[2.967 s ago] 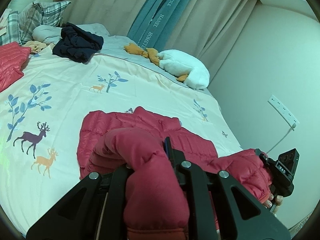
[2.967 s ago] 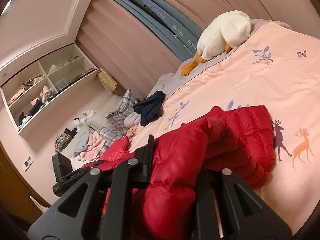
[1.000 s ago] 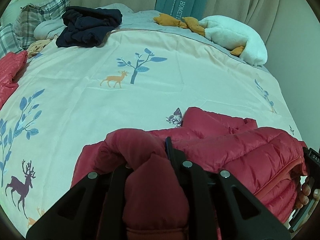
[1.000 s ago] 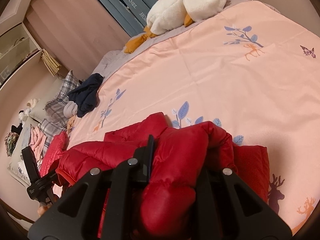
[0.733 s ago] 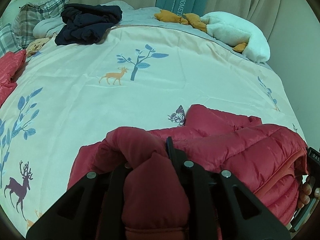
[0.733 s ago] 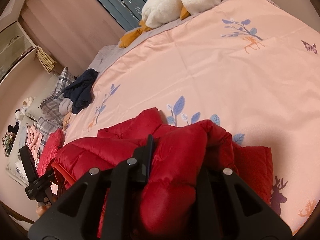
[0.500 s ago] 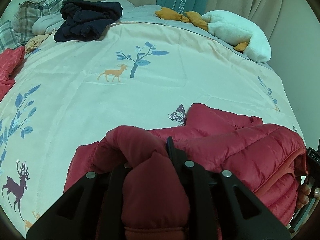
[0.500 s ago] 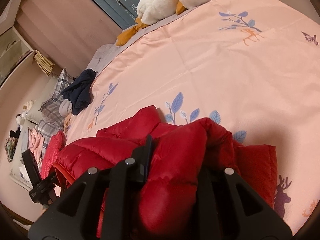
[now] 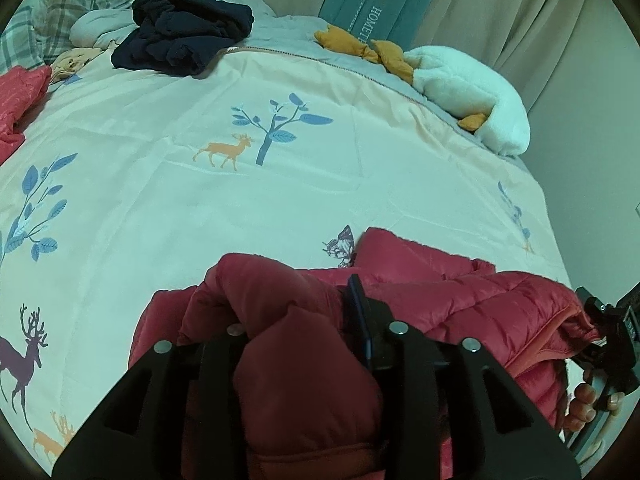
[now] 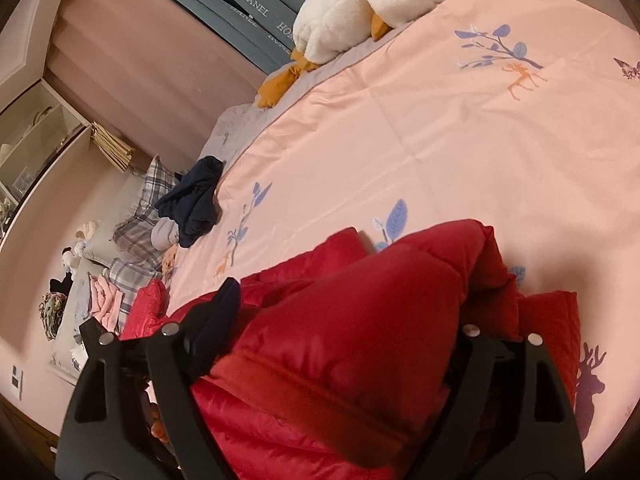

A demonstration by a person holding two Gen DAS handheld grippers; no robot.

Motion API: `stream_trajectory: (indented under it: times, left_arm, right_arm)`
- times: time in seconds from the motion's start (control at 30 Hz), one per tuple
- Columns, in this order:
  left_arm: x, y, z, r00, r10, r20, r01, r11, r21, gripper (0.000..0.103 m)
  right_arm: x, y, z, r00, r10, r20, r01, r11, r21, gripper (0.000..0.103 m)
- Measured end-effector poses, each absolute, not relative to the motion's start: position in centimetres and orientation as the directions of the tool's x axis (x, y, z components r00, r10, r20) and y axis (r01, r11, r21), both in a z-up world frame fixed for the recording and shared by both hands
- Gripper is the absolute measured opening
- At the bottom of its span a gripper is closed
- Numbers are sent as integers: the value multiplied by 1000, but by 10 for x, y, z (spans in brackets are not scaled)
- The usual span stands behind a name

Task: Fold large clothes
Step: 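Open both tools and release the rolled red jacket onto the bed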

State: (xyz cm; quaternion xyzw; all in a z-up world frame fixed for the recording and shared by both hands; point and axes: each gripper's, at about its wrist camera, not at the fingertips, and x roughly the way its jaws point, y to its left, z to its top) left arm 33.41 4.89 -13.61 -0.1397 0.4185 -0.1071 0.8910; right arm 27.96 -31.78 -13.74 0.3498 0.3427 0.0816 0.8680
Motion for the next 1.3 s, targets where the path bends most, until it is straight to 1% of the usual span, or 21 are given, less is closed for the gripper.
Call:
stream_trajectory:
  times: [0.07, 0.13, 0.17, 0.2, 0.23, 0.27, 0.4, 0.5, 0.57, 0.67, 0.73, 0.8, 0.87, 0.97, 1.13, 1.2, 1.3]
  left_arm:
    - [331, 53, -130, 636, -322, -701, 78, 931, -357, 42]
    - [329, 55, -126, 644, -331, -690, 81, 926, -368, 57]
    - [328, 55, -123, 651, -335, -681, 84, 924, -374, 71]
    - [325, 56, -119, 666, -326, -671, 80, 926, -370, 81]
    - [322, 57, -115, 685, -309, -660, 74, 930, -359, 83]
    - [319, 57, -109, 705, -295, -645, 78, 936, -343, 85]
    - [311, 54, -99, 735, -240, -634, 76, 958, -275, 88]
    - [306, 60, -91, 763, -207, -612, 55, 964, -259, 92]
    - [305, 65, -87, 771, -210, -601, 50, 961, -272, 93]
    - [302, 65, -86, 775, -211, -595, 58, 962, -267, 93]
    - [296, 64, -86, 780, -230, -582, 80, 959, -272, 93]
    - [293, 57, -89, 778, -242, -580, 107, 961, -256, 93]
    - [295, 48, -96, 765, -243, -596, 131, 965, -225, 93]
    - [302, 33, -110, 731, -245, -637, 154, 969, -195, 93]
    - [316, 19, -141, 658, -224, -719, 164, 974, -153, 93]
    - [315, 17, -151, 644, -214, -734, 178, 976, -128, 93]
    - [308, 15, -159, 647, -213, -732, 201, 974, -106, 93]
  right_arm:
    - [277, -321, -135, 758, 379, -530, 100, 736, 670, 85]
    - [275, -324, -132, 767, 372, -523, 105, 732, 674, 85]
    - [274, -327, -130, 771, 368, -520, 108, 729, 676, 86]
    - [273, -329, -129, 775, 365, -516, 110, 726, 678, 86]
    - [272, -331, -127, 780, 358, -514, 115, 724, 680, 87]
    - [271, -333, -125, 784, 351, -512, 119, 724, 680, 87]
    - [266, -334, -118, 796, 322, -513, 127, 739, 661, 87]
    - [258, -332, -106, 830, 214, -516, 153, 801, 579, 87]
    - [253, -335, -98, 851, 164, -499, 166, 818, 551, 87]
    - [246, -334, -90, 867, 132, -480, 160, 840, 519, 87]
    - [239, -327, -84, 878, 124, -463, 133, 866, 482, 87]
    - [233, -315, -81, 880, 145, -452, 75, 897, 435, 87]
    - [233, -302, -84, 866, 146, -479, 45, 930, 365, 87]
    - [251, -283, -100, 818, 90, -568, 63, 968, 244, 87]
    - [280, -274, -135, 737, 72, -672, 99, 972, 212, 87]
    - [286, -271, -149, 702, 50, -711, 120, 975, 187, 87]
    - [282, -268, -164, 689, 50, -723, 112, 978, 175, 87]
